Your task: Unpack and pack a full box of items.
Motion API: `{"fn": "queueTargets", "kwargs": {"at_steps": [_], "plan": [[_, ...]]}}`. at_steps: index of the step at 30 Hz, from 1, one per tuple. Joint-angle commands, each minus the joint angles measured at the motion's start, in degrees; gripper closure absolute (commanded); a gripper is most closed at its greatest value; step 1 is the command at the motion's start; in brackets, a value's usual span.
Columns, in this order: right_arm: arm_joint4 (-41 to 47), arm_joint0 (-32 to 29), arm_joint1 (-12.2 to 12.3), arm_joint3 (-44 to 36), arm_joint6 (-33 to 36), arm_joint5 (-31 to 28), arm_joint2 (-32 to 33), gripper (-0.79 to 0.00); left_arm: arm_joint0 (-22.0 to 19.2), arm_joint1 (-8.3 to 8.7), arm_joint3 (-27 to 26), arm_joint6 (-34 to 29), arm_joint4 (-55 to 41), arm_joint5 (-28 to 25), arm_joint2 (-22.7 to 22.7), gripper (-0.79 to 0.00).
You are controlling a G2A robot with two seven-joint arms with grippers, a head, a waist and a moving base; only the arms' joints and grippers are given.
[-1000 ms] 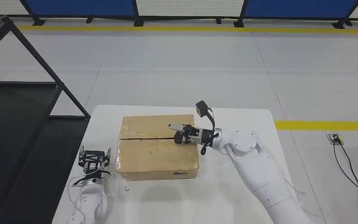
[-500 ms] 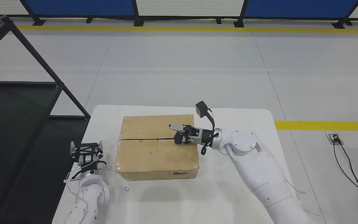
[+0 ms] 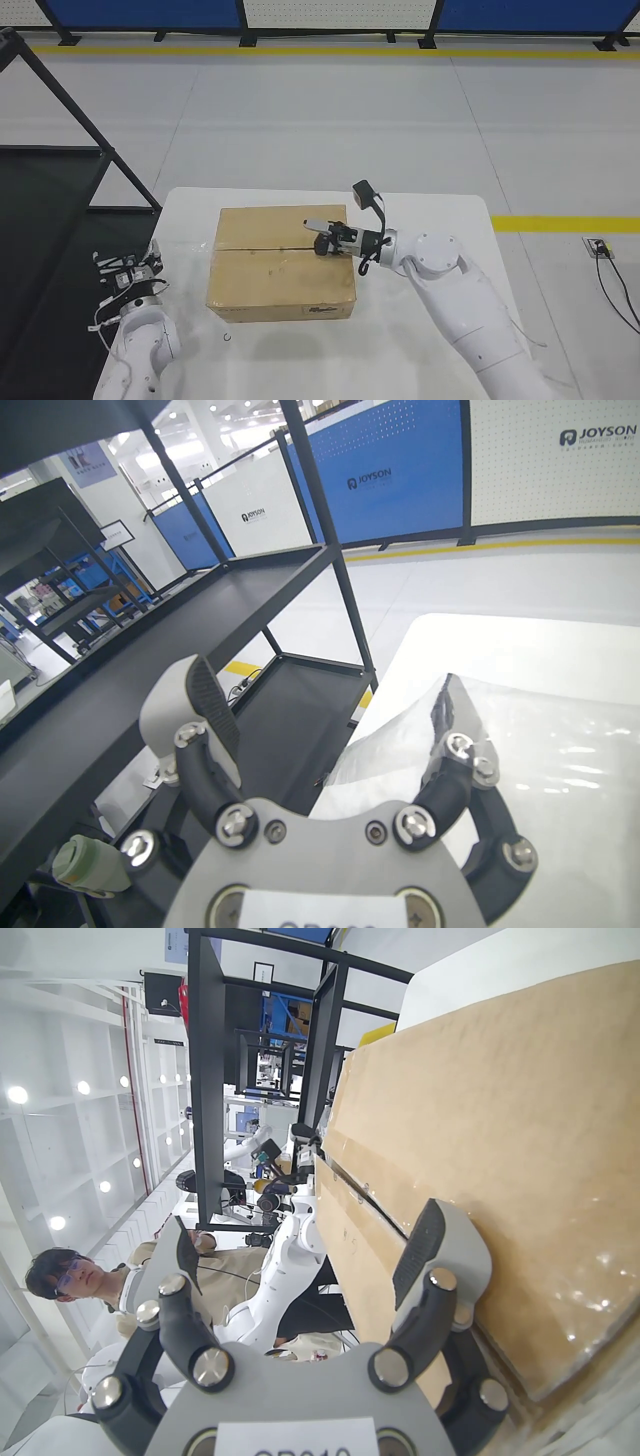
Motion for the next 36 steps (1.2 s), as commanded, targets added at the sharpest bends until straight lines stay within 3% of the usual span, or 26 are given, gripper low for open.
{"fn": "queueTargets", "kwargs": {"at_steps": [1,15,36], "plan": [[-0.4,-0.2,0.0,-0.4,-0.8,0.5,-0.1,-0.785,1.0,0.06,-2.1,-0.3,-0.1,0.0,-1.1,-0.785],[-2.2,-4.6,2.4,-6.9,0.7,4.6,5.1,-0.785,3.7,-0.2,-11.0,-3.6,-2.5,-0.3,-6.1,-0.785],[-2.0,-3.3,2.3,-5.9,-0.6,7.1,3.2,-0.785,6.0,-0.93,-21.2,-6.0,-5.9,-1.7,-11.0,-0.785]]}}
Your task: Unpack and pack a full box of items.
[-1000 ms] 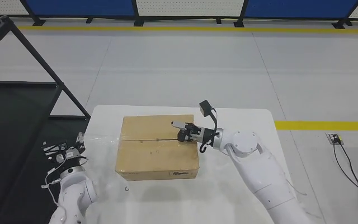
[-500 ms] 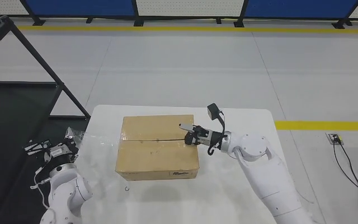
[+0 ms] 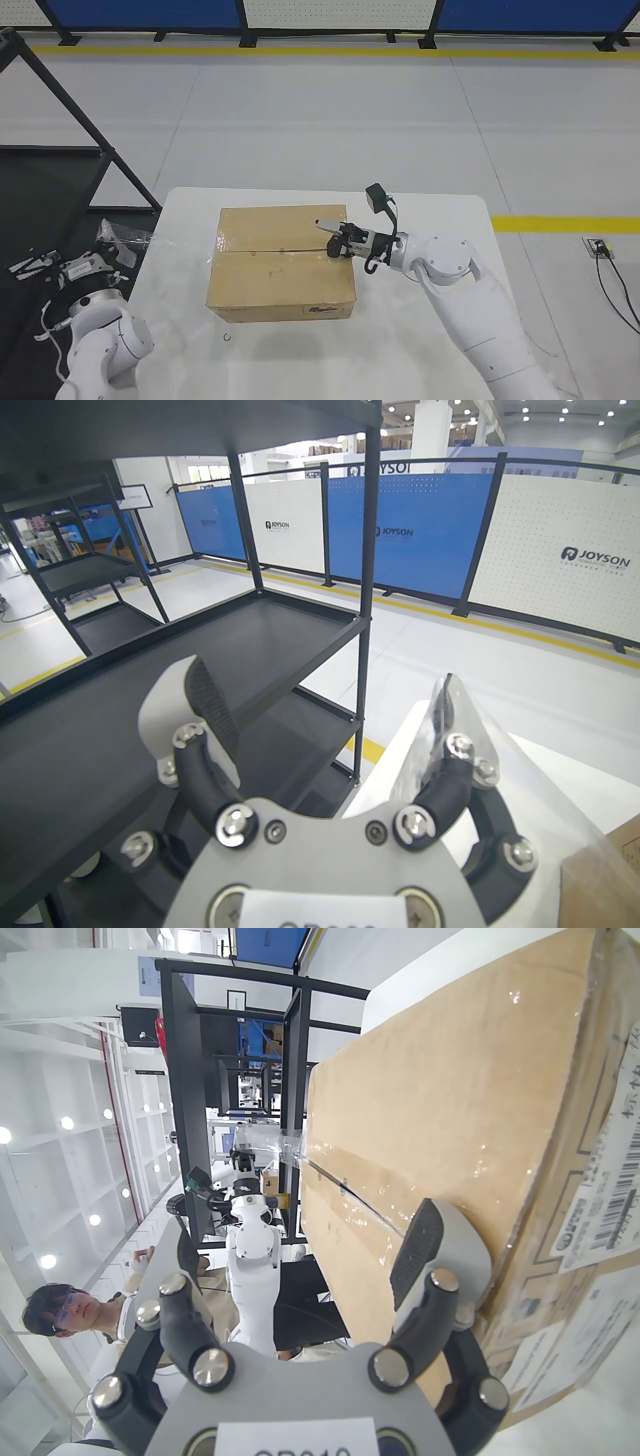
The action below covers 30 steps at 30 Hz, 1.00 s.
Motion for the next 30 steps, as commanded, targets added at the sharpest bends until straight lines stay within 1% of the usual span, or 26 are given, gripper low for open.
{"fn": "queueTargets", "kwargs": {"at_steps": [1,7,14,21,23,30], "plan": [[0.0,0.1,0.1,0.0,0.0,0.1,0.1,-0.785,0.3,-0.04,-1.3,0.0,0.9,-0.1,0.0,-0.785],[-0.2,-0.1,0.2,-0.8,-0.2,0.4,0.0,-0.785,0.3,-0.39,-5.3,-0.9,1.2,-0.3,0.7,-0.785],[0.0,-0.5,0.4,-1.0,-0.1,0.5,-0.1,-0.785,0.0,-0.85,-9.2,-1.3,3.5,-0.3,3.1,-0.785],[0.4,0.2,0.2,0.1,-0.3,0.5,-0.9,-0.785,-0.5,-1.44,-12.8,-2.1,6.0,-0.6,6.8,-0.785],[0.5,0.4,0.1,0.2,-0.3,0.4,-1.0,-0.785,-0.9,-1.63,-12.9,-1.3,8.6,0.6,8.2,-0.785],[0.6,0.8,0.1,0.8,-0.2,0.2,-1.4,-0.785,-1.7,-2.36,-13.8,-2.4,11.8,0.3,12.8,-0.785]]}}
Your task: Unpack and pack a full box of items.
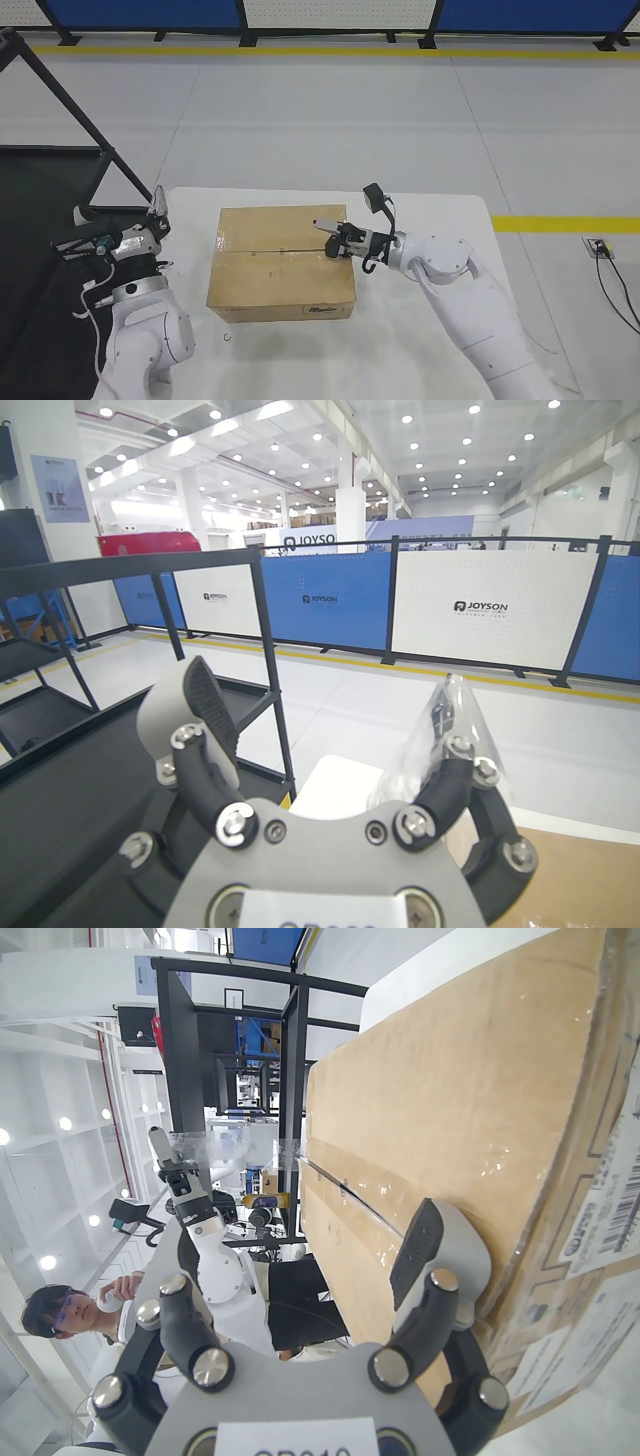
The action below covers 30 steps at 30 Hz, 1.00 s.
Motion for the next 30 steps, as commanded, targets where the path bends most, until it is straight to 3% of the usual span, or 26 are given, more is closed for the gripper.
{"fn": "queueTargets", "kwargs": {"at_steps": [1,20,30], "plan": [[0.2,0.1,0.0,0.1,0.1,-0.1,-0.1,-0.785,-0.2,-0.17,-0.2,-0.4,0.9,-0.3,1.0,-0.785],[0.6,0.0,0.2,0.0,-0.5,-1.0,0.2,-0.785,-0.1,-1.72,-1.8,-2.0,8.1,-2.5,7.8,-0.785],[-0.7,-1.0,1.1,-2.6,-0.2,2.7,1.8,-0.785,-1.2,-2.54,-1.5,-3.1,11.0,-3.7,10.2,-0.785]]}}
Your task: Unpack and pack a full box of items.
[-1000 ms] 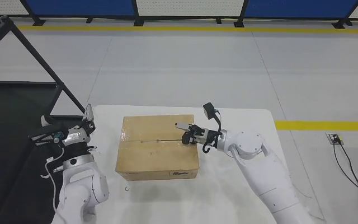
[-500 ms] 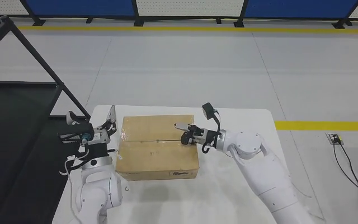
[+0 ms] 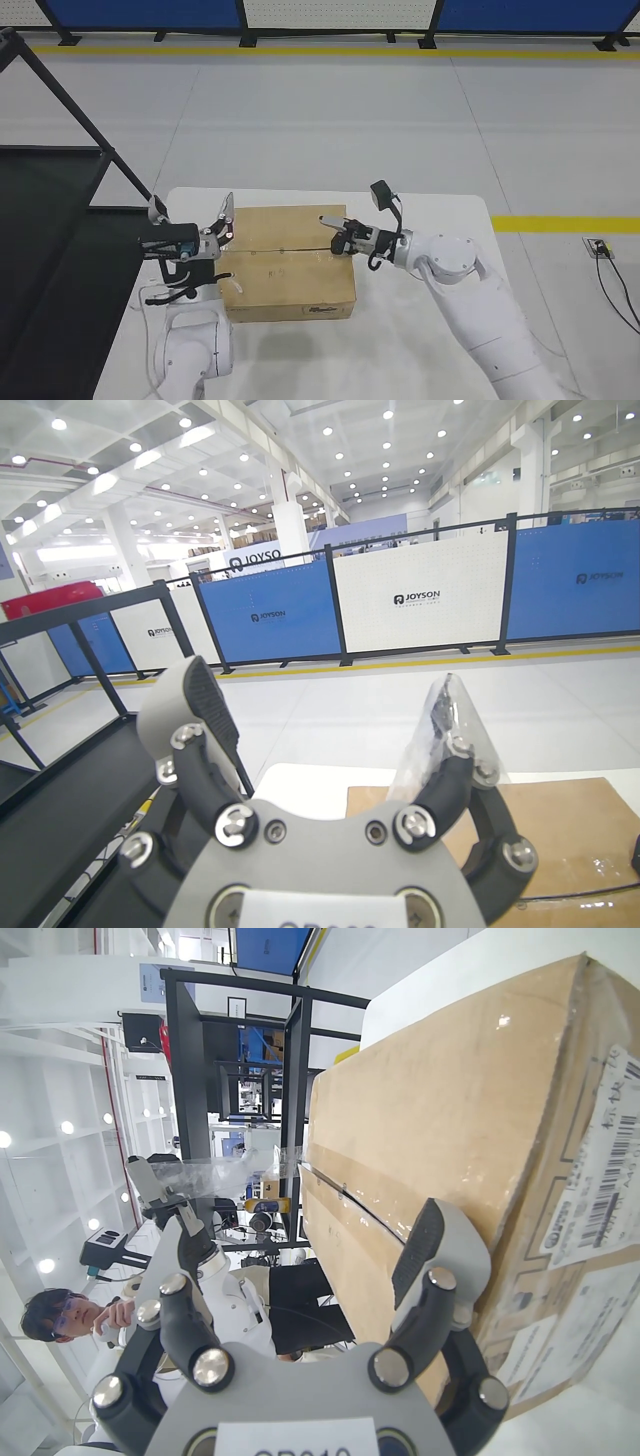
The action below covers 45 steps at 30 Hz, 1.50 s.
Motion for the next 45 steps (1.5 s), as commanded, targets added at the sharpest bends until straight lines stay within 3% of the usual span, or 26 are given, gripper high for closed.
{"fn": "queueTargets", "kwargs": {"at_steps": [1,45], "plan": [[-0.3,-0.1,0.1,-0.4,0.0,0.9,0.0,-0.785,-0.3,-0.16,0.2,-0.2,0.5,-0.1,0.4,-0.785],[0.1,-5.8,2.6,-8.2,-1.5,3.0,3.9,-0.785,-6.4,-4.69,7.2,-3.1,10.5,-3.8,12.6,-0.785]]}}
